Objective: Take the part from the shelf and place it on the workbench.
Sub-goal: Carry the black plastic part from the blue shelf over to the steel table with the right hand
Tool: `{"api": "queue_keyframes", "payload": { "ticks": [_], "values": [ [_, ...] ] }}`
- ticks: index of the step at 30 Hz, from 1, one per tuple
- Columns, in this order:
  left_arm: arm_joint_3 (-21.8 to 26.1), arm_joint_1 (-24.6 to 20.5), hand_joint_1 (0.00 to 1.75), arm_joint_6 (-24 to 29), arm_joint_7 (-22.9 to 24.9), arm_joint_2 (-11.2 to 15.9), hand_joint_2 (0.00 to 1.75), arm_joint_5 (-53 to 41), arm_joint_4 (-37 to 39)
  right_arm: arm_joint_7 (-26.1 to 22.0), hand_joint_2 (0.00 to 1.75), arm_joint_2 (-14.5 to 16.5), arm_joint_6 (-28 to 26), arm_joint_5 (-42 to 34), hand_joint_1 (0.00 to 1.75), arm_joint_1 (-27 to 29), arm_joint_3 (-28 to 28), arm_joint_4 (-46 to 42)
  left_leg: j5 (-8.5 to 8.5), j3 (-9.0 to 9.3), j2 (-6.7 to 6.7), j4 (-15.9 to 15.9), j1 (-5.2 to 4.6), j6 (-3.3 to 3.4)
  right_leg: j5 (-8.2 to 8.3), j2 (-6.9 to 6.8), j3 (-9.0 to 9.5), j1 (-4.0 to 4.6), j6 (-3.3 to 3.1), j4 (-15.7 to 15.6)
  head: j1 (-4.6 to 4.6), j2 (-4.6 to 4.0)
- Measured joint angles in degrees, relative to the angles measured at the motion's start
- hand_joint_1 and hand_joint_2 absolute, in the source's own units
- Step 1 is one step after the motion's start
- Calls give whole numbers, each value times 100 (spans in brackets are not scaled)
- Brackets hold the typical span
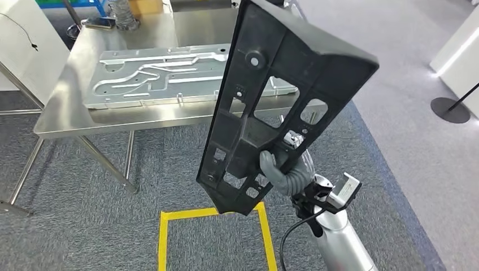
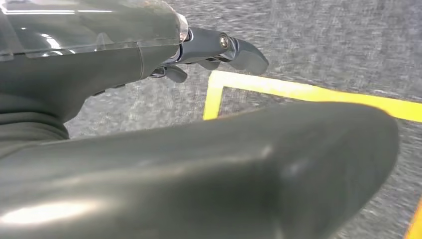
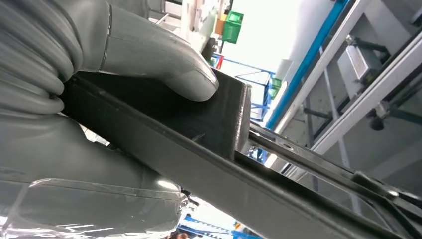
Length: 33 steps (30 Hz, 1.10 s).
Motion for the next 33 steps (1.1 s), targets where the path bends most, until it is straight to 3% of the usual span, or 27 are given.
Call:
{"api": "queue_keyframes", "payload": {
  "ticks": [2,3,6,8,9,12,13,14,16,18,20,21,23,24,25,27,29,31,33],
  "values": [
    [21,9,0,-4,-5,-9,0,12,0,-2,175,5,2,-1,175,-39,0,-42,-1,-28,57,144,11,-59,-17,-13,103,-8,-90,-46,-2,1],
    [32,4,0,-8,-8,-15,0,20,0,-4,175,9,1,-2,175,-52,-1,-76,-21,-127,111,341,15,-82,-44,-25,168,-16,-129,-66,-1,1],
    [68,-3,0,-14,-12,-26,0,33,0,-15,175,11,-1,-3,175,-54,-3,-175,-341,-783,222,1358,26,-141,-170,-47,326,-14,-190,-87,-2,0],
    [88,13,0,-13,-12,-26,0,34,0,-16,175,10,-1,-3,175,-27,-3,-208,-507,-1121,236,1673,32,-165,-276,-44,450,-11,-186,-87,-3,0],
    [92,19,0,-11,-13,-26,0,34,0,-16,175,10,0,-3,175,-13,-3,-223,-421,-1156,244,1549,35,-169,-335,-43,528,-11,-177,-87,-3,1],
    [99,30,0,-1,-13,-26,0,34,1,-17,175,10,1,-3,175,8,-4,-264,369,-961,277,534,28,-124,-527,-41,765,-7,-117,-82,-2,1],
    [102,35,0,3,-14,-26,0,33,1,-18,175,9,1,-3,175,14,-5,-277,550,-910,283,304,15,-90,-588,-40,810,3,-81,-80,-1,1],
    [103,40,0,8,-13,-27,0,33,1,-19,175,9,1,-3,175,23,-7,-290,632,-893,285,194,3,-52,-627,-38,841,14,-42,-73,-1,1],
    [105,35,0,15,-15,-28,0,31,0,-20,175,8,7,-2,175,32,-14,-330,607,-854,275,173,-1,27,-656,-37,870,25,33,-52,-1,1],
    [107,25,0,20,-18,-28,0,27,0,-21,175,8,14,-3,175,31,-29,-373,581,-769,267,136,13,97,-642,-50,745,18,80,219,-1,0],
    [109,17,0,21,-21,-27,0,11,0,-25,175,7,16,-7,175,43,-60,-397,516,-674,261,110,12,152,-770,-65,327,17,109,879,0,0],
    [110,16,0,20,-22,-26,0,1,0,-27,175,6,17,-9,175,58,-79,-401,470,-629,258,108,3,171,-913,-68,56,19,114,1237,0,1],
    [116,18,0,19,-23,-27,0,-13,0,-27,175,2,23,-9,175,95,-112,-402,366,-515,245,108,-19,192,-1141,-68,-338,26,106,1593,0,1],
    [117,20,0,18,-23,-27,0,-18,0,-27,175,1,27,-8,175,108,-121,-403,308,-440,235,108,-32,197,-1107,-68,-409,34,87,1511,0,1],
    [119,19,0,16,-24,-28,0,-22,0,-27,175,-1,31,-5,175,116,-131,-405,247,-354,227,107,-47,199,-934,-68,-392,49,51,1255,0,1],
    [119,15,0,14,-27,-48,0,-33,2,-35,175,-2,26,0,175,131,-155,-422,119,-200,213,101,-74,188,-299,-54,-245,105,-67,531,-1,1],
    [120,7,0,15,-31,-70,0,-51,5,-57,175,-3,11,14,175,156,-186,-469,25,-106,195,79,-92,143,90,-30,-142,152,-143,110,1,-1],
    [125,1,0,19,-31,-68,0,-64,6,-83,175,-4,1,25,175,176,-217,-549,16,-54,182,96,-103,80,89,-20,-78,146,-164,29,-1,0],
    [128,-3,0,19,-31,-69,0,-64,5,-100,175,-5,1,24,175,181,-241,-628,35,-122,201,343,-100,21,57,-24,61,113,-213,-53,-3,1]
  ]
}}
